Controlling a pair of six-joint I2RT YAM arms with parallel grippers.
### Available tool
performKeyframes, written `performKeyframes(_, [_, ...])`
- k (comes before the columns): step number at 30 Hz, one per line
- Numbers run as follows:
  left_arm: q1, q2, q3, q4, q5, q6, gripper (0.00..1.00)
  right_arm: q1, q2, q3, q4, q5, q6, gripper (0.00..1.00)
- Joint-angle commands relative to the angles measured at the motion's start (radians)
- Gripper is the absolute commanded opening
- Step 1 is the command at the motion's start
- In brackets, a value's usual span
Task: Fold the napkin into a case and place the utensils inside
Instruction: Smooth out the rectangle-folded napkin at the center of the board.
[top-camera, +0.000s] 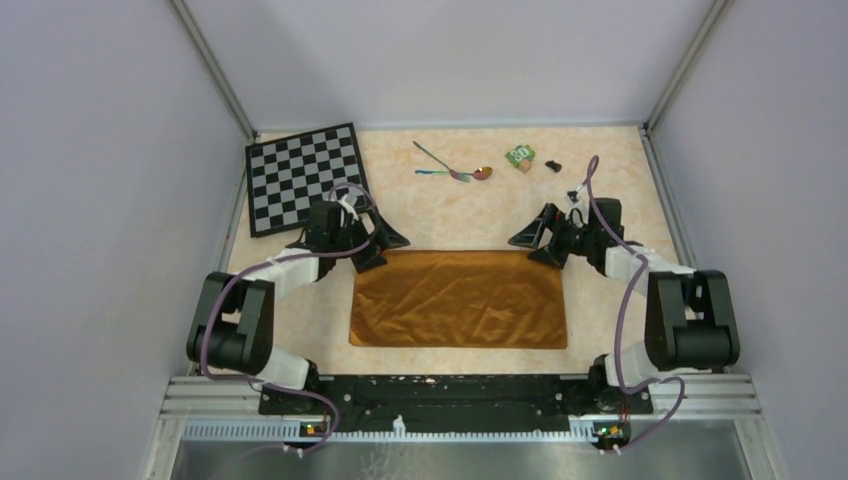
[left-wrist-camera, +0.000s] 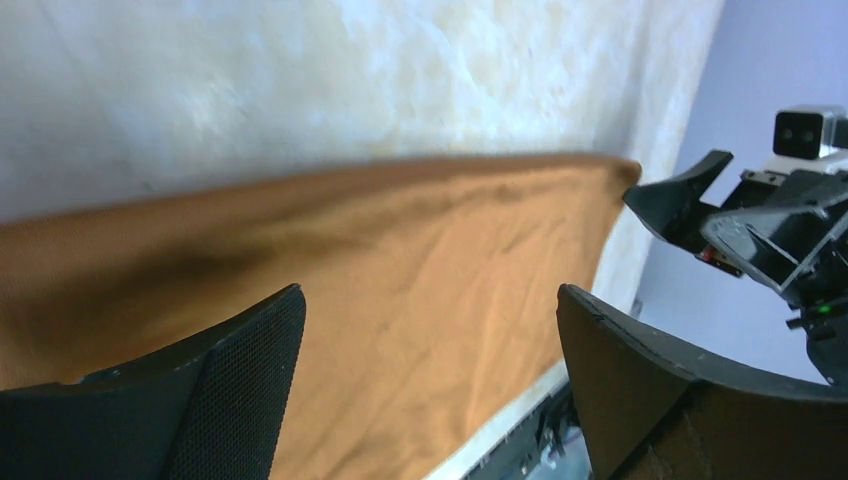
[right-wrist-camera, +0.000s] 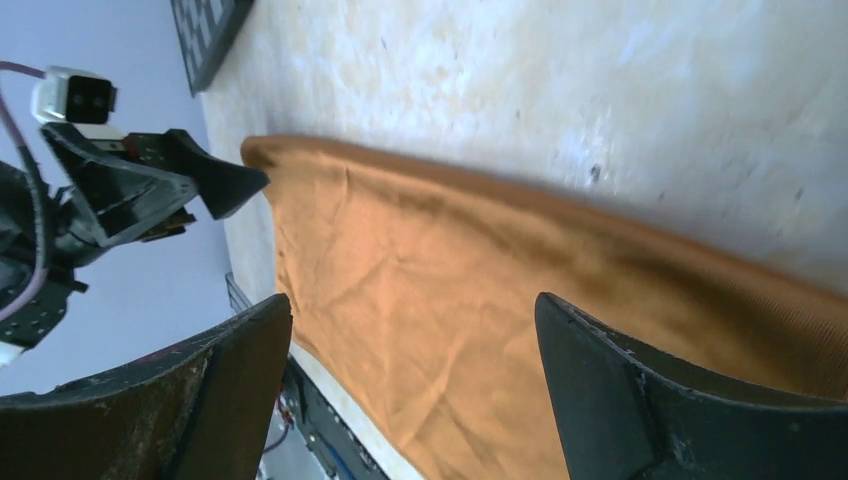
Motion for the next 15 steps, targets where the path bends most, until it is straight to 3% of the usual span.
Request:
performKeyframes(1, [0.014, 0.104, 0.047, 0.172, -0.08, 0.008, 0.99, -0.057, 0.118, -0.009, 0.29, -0.115, 0.054, 0.9])
performKeyframes(6, [0.037, 0.168, 0.016, 0.203, -0.156, -0.001, 0.99, -0.108, 0.237, -0.022, 0.376, -0.078, 0.066, 0.89])
performKeyframes(10, [0.055, 0.138, -0.008, 0.153, -0.192, 0.027, 0.99, -0.142, 0.265, -0.014, 0.288, 0.01, -0.003, 0.88])
performKeyframes(15, [0.059, 0.06, 0.06, 0.024, -0.167, 0.096, 0.99, -0.11, 0.148, 0.041, 0.128, 0.048, -0.053, 0.87])
